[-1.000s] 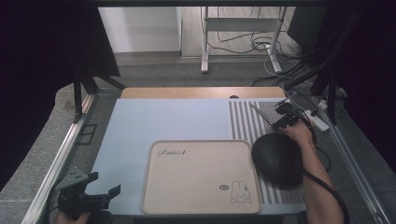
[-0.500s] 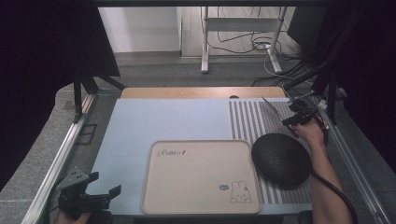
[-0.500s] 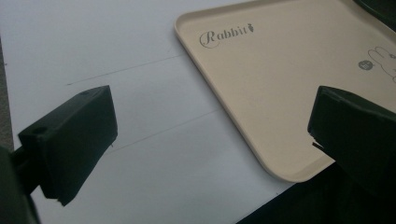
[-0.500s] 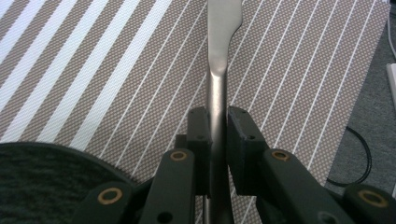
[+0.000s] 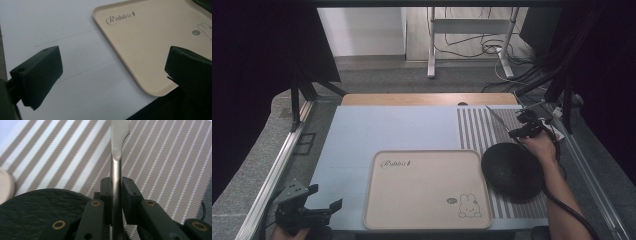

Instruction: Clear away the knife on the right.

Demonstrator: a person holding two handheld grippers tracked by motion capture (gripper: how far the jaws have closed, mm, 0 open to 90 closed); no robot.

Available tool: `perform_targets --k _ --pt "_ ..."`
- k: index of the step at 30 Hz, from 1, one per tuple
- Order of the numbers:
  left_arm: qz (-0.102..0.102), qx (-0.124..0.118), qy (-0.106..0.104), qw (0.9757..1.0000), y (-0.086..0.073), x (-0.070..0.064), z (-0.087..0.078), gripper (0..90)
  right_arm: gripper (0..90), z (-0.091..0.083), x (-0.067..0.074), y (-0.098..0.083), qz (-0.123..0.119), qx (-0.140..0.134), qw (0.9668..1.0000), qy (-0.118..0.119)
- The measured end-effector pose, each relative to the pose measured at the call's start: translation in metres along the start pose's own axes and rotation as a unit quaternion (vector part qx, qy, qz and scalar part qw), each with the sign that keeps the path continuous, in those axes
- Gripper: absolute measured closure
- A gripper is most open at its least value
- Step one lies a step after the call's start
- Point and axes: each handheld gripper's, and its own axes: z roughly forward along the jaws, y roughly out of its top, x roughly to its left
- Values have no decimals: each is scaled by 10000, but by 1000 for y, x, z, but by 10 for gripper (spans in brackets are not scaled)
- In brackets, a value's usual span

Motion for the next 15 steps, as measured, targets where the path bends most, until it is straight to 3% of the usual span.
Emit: perform_targets --k 8,15 --pt "-8 -4 -11 10000 0 0 0 16 799 -5 31 -5 -242 -39 9995 181" --pt "8 -4 -20 10000 0 0 0 18 799 -9 67 -10 -636 -32 9971 408"
